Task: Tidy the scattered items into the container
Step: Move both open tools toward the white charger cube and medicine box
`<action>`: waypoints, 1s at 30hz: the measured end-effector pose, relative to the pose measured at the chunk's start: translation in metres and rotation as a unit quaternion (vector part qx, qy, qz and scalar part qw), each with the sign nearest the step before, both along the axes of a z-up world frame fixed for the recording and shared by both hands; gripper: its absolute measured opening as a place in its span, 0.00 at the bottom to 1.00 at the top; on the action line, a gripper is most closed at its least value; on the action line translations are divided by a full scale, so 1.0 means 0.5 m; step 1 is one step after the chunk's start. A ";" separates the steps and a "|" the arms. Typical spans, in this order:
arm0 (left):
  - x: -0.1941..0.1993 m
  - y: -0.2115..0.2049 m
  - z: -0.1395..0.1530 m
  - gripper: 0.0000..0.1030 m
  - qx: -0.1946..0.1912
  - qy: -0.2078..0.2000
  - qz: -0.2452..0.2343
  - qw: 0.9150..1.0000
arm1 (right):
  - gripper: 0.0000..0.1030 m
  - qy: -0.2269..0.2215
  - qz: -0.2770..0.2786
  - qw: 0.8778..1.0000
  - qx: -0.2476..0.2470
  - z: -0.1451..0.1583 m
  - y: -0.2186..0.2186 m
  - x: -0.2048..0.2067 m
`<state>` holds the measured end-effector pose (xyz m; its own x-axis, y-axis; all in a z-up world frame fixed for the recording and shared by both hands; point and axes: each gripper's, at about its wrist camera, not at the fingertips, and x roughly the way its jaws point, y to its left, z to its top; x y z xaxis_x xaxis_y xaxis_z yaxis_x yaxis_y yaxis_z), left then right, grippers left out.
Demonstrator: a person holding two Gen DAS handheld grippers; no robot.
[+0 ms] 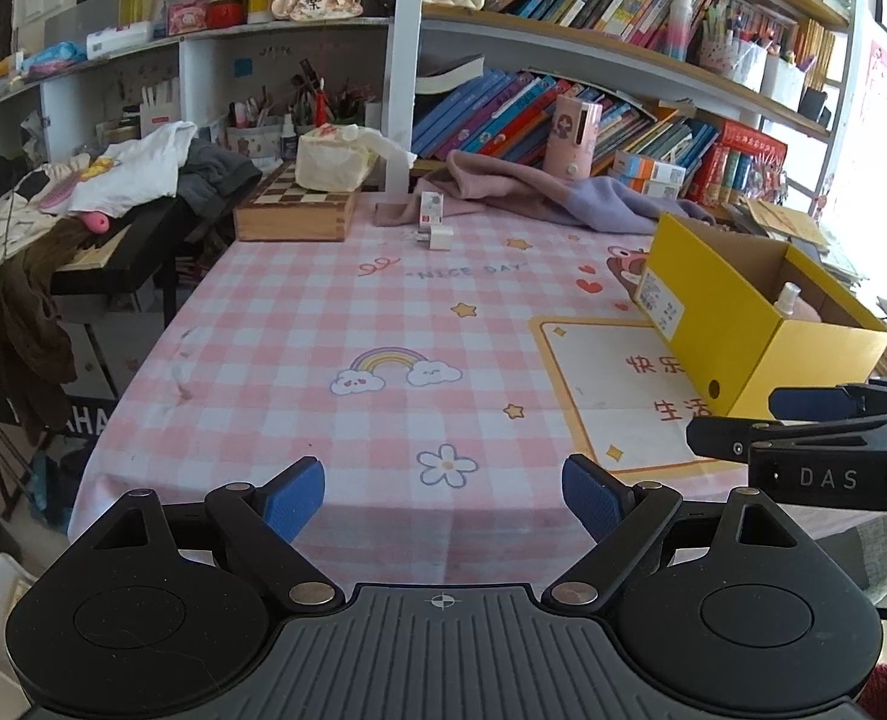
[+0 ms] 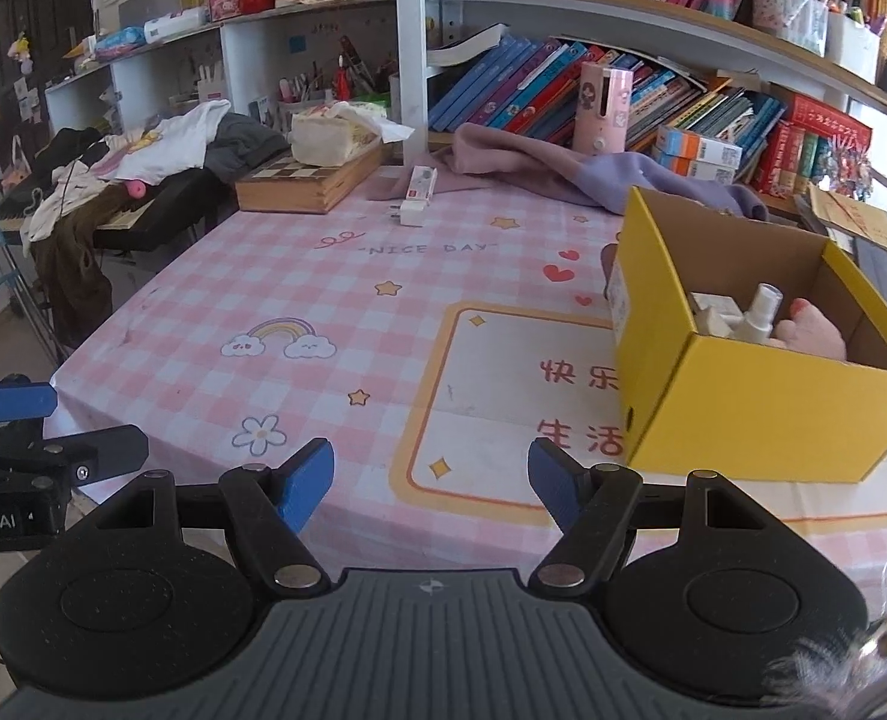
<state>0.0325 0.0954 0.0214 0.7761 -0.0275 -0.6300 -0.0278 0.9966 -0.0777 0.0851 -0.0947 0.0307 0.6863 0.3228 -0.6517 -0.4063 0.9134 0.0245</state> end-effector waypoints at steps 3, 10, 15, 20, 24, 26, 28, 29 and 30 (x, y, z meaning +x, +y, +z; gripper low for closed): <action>0.028 0.004 -0.006 0.86 0.004 0.004 0.001 1.000 | 0.68 0.006 0.005 1.000 -0.001 -0.006 0.013 0.033; 0.103 0.011 -0.017 0.86 0.011 0.012 -0.003 1.000 | 0.68 0.015 0.019 1.000 -0.006 -0.011 0.046 0.127; 0.163 0.022 -0.025 0.86 0.008 0.021 0.002 1.000 | 0.68 0.020 0.027 0.999 -0.009 -0.016 0.064 0.188; 0.212 0.026 -0.028 0.86 0.012 0.027 -0.002 1.000 | 0.68 0.028 0.028 0.999 -0.008 -0.020 0.077 0.246; 0.254 0.034 -0.026 0.86 0.018 0.025 0.004 1.000 | 0.68 0.028 0.027 0.999 -0.001 -0.018 0.086 0.293; 0.278 0.039 -0.027 0.86 0.021 0.024 0.006 0.999 | 0.68 0.031 0.024 0.999 0.005 -0.018 0.092 0.321; 0.303 0.043 -0.030 0.86 0.024 0.026 0.005 0.999 | 0.68 0.033 0.022 0.999 0.011 -0.018 0.098 0.349; 0.315 0.045 -0.033 0.86 0.025 0.026 0.004 0.999 | 0.68 0.033 0.021 0.999 0.012 -0.017 0.102 0.363; 0.327 0.046 -0.036 0.86 0.026 0.025 0.003 0.999 | 0.68 0.032 0.022 0.999 0.013 -0.017 0.105 0.375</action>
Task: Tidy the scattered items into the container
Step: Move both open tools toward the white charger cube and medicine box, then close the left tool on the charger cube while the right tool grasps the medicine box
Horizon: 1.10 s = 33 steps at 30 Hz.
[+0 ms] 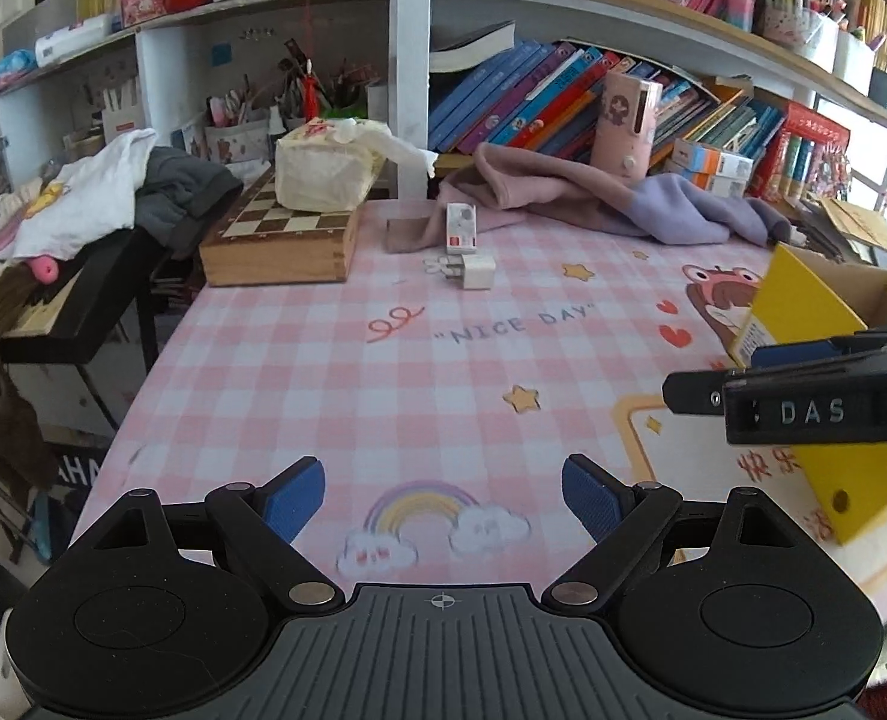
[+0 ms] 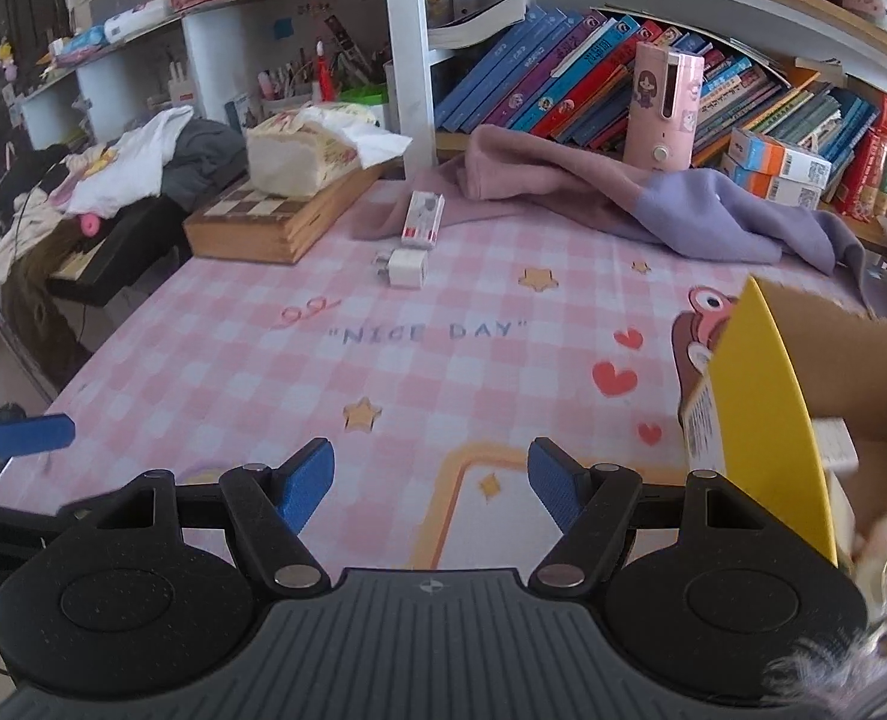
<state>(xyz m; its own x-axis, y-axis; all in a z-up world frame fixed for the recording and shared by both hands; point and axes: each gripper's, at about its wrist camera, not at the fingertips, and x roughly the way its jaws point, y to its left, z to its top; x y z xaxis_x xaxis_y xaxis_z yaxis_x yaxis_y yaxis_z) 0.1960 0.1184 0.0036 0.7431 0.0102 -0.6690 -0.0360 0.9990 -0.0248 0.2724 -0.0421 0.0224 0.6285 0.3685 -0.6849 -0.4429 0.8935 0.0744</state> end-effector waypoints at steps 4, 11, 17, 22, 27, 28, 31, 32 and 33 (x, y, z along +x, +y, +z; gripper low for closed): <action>0.051 0.000 -0.013 0.86 0.012 -0.001 -0.012 1.000 | 0.68 0.007 -0.001 1.000 0.012 0.002 0.014 0.055; 0.161 -0.001 -0.028 0.85 0.027 -0.018 -0.031 0.999 | 0.67 0.016 0.004 0.999 0.038 0.014 0.048 0.172; 0.263 -0.014 -0.049 0.85 0.039 -0.026 -0.048 0.998 | 0.67 0.022 0.017 0.999 0.026 0.013 0.068 0.286; 0.343 -0.024 -0.081 0.73 0.033 -0.026 -0.046 0.998 | 0.67 0.013 0.024 1.000 0.013 0.009 0.089 0.360; 0.420 -0.044 -0.113 0.66 0.038 -0.024 -0.040 0.998 | 0.63 0.011 0.022 1.000 0.012 -0.018 0.111 0.430; 0.431 -0.043 -0.116 0.66 0.032 -0.026 -0.035 0.999 | 0.62 0.013 0.020 1.000 0.014 -0.024 0.114 0.444; 0.461 -0.034 -0.126 0.66 0.005 -0.029 -0.013 0.999 | 0.62 0.027 0.019 0.999 0.025 -0.035 0.125 0.478; 0.469 -0.032 -0.131 0.66 0.001 -0.027 -0.007 1.000 | 0.62 0.032 0.022 0.999 0.025 -0.039 0.131 0.488; 0.477 -0.031 -0.137 0.66 -0.002 -0.023 -0.001 1.000 | 0.62 0.034 0.025 0.999 0.022 -0.042 0.138 0.495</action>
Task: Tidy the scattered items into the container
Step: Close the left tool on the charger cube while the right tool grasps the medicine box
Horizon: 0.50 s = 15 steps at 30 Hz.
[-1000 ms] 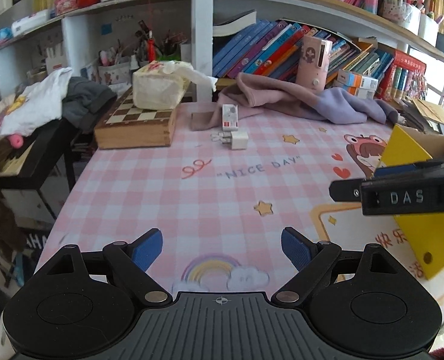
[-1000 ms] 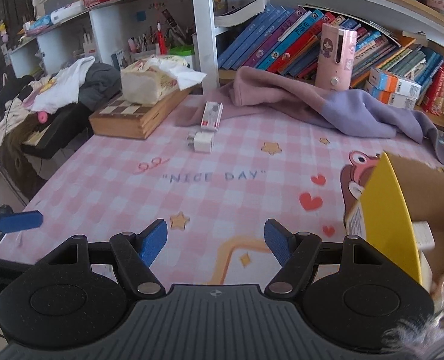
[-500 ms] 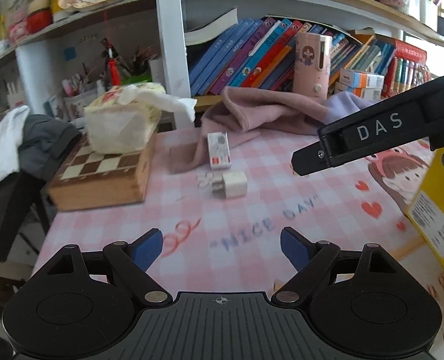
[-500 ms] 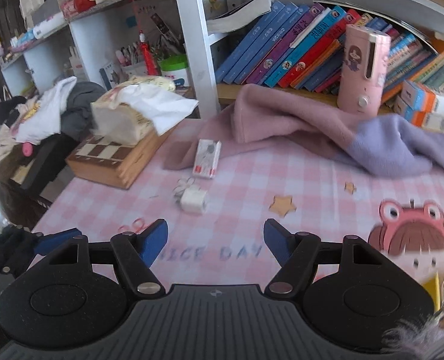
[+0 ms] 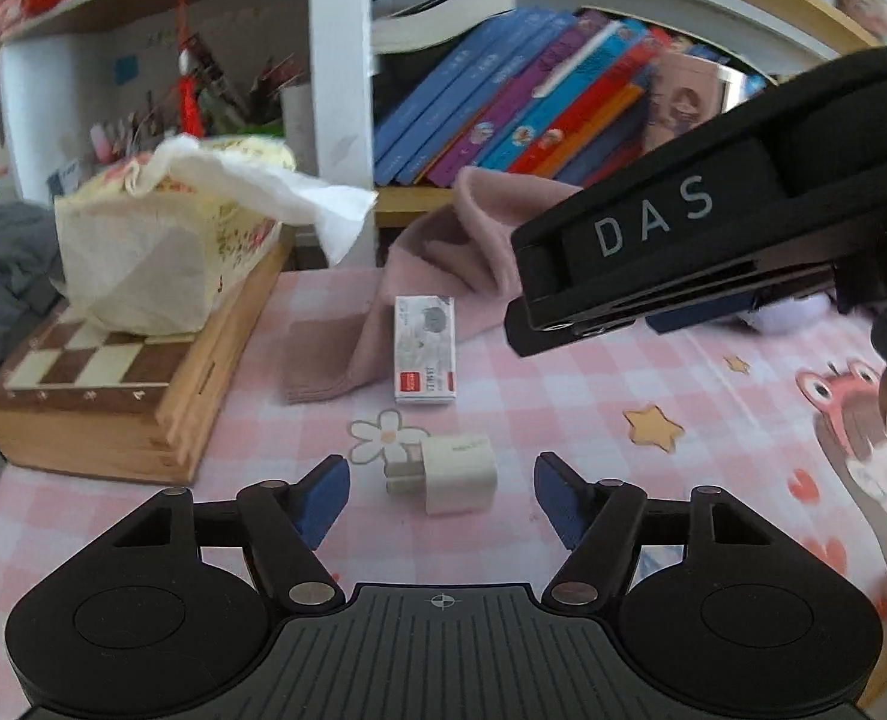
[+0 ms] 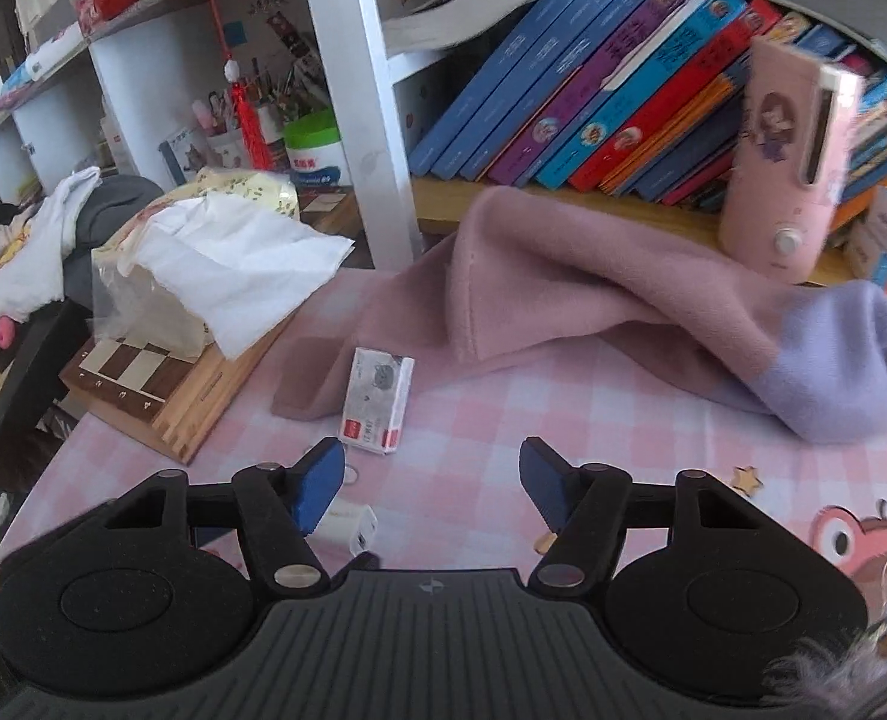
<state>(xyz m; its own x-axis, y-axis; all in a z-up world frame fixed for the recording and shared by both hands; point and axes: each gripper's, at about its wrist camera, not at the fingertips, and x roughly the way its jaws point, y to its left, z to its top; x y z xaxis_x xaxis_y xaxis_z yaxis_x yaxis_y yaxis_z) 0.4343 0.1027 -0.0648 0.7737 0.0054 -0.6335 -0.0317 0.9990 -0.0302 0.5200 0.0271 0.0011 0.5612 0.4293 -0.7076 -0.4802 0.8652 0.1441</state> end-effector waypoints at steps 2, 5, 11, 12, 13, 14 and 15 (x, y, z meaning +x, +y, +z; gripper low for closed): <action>0.012 0.002 -0.008 0.66 -0.004 0.005 0.006 1.000 | 0.62 0.001 0.007 1.000 -0.011 -0.008 0.017 0.012; 0.022 0.003 -0.017 0.66 -0.010 0.007 0.006 1.000 | 0.62 0.009 0.014 1.000 -0.021 -0.025 0.043 0.028; 0.029 0.000 -0.031 0.47 -0.001 0.005 0.004 1.000 | 0.61 0.033 0.027 0.999 -0.026 -0.050 0.095 0.067; 0.029 0.002 -0.032 0.43 -0.001 0.003 0.003 1.000 | 0.61 0.034 0.029 0.999 -0.027 -0.053 0.102 0.074; 0.028 0.004 -0.032 0.41 -0.001 0.002 0.003 1.000 | 0.60 0.036 0.030 0.998 -0.031 -0.056 0.111 0.082; 0.026 0.008 -0.032 0.41 -0.004 0.001 0.001 1.000 | 0.59 0.037 0.032 0.998 -0.037 -0.060 0.119 0.088; 0.023 0.011 -0.032 0.41 -0.004 0.000 -0.002 1.000 | 0.58 0.039 0.032 0.998 -0.042 -0.064 0.127 0.095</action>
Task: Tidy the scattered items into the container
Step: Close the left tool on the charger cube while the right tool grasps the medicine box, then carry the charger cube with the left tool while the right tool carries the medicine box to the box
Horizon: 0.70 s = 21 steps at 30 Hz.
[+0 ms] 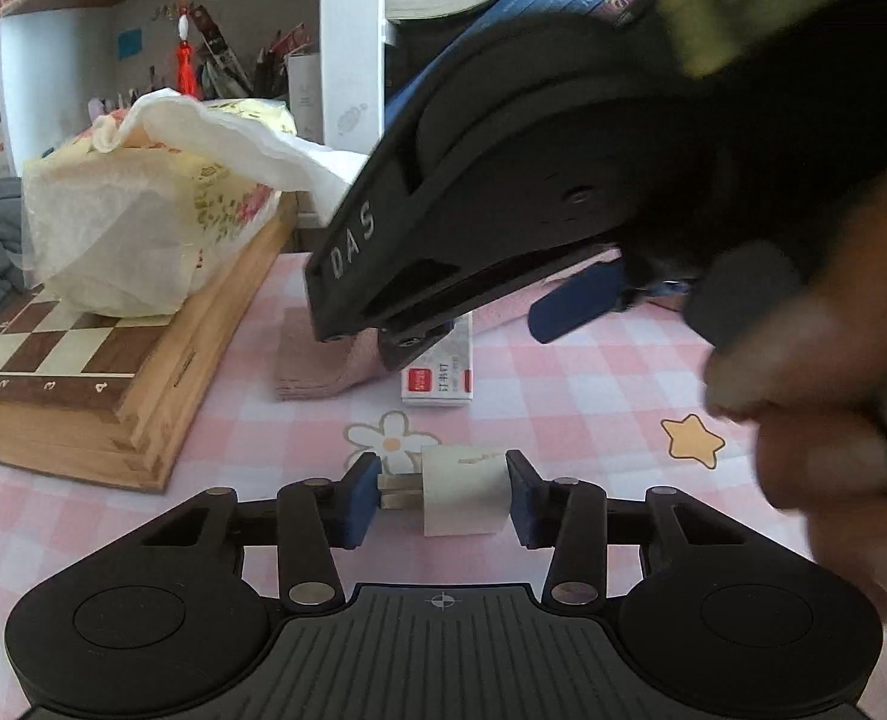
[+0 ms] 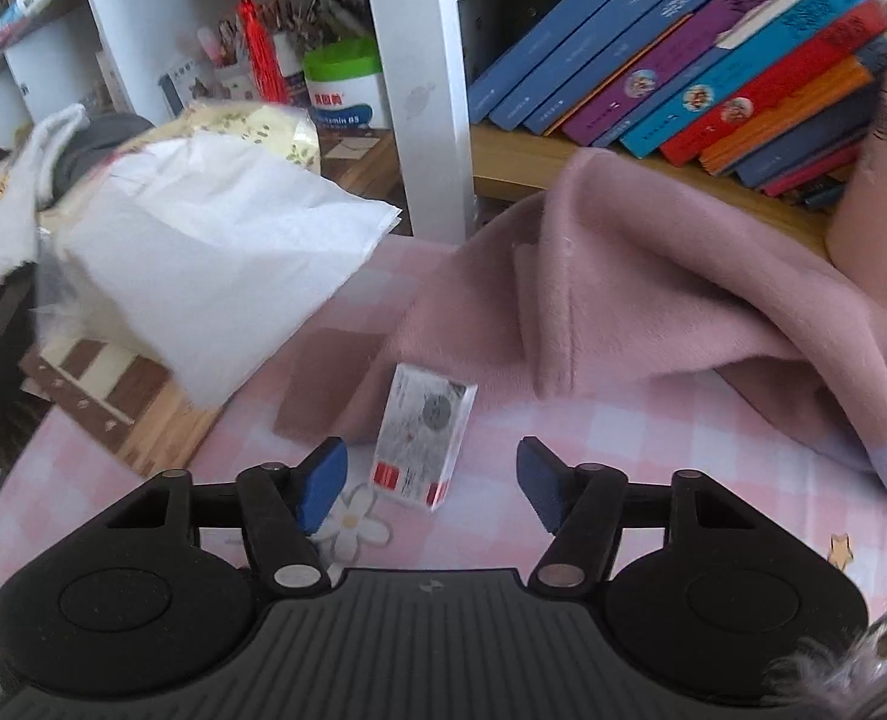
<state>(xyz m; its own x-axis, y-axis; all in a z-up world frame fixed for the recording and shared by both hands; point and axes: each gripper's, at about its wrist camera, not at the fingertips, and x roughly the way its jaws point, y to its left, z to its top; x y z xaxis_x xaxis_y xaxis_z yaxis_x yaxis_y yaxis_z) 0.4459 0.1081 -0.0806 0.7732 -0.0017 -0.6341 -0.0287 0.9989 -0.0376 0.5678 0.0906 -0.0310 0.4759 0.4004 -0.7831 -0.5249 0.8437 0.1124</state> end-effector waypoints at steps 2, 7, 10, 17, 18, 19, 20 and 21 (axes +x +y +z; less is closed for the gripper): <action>-0.009 0.007 0.001 0.41 0.001 0.002 -0.003 1.000 | 0.56 0.012 0.001 1.000 -0.003 -0.010 0.011 0.014; -0.041 0.032 0.010 0.41 -0.010 0.008 0.003 1.000 | 0.37 0.020 -0.002 1.000 -0.017 -0.030 0.034 0.031; -0.062 0.042 0.022 0.41 -0.012 0.005 0.006 1.000 | 0.32 0.023 -0.007 1.000 -0.011 -0.035 0.033 0.029; -0.100 0.055 0.057 0.41 -0.018 0.000 0.003 1.000 | 0.31 0.010 -0.013 1.000 0.009 -0.004 -0.002 -0.013; -0.106 0.052 0.064 0.41 -0.017 -0.003 0.000 1.000 | 0.31 0.009 -0.015 1.000 0.012 0.003 -0.010 -0.022; -0.111 0.049 0.070 0.41 -0.016 -0.006 -0.003 1.000 | 0.31 0.008 -0.016 1.000 0.017 0.009 -0.018 -0.031; -0.117 0.051 0.079 0.41 -0.014 -0.009 -0.005 1.000 | 0.31 0.007 -0.019 1.000 0.021 0.016 -0.025 -0.039; -0.118 0.052 0.085 0.41 -0.014 -0.011 -0.007 1.000 | 0.31 0.006 -0.021 0.999 0.025 0.025 -0.030 -0.048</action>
<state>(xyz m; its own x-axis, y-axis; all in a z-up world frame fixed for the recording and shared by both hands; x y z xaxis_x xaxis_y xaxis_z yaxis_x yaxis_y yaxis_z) 0.3867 0.1342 -0.0381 0.7865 -0.0305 -0.6168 -0.0132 0.9977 -0.0661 0.5436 0.0758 -0.0186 0.4840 0.4191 -0.7682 -0.4872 0.8582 0.1613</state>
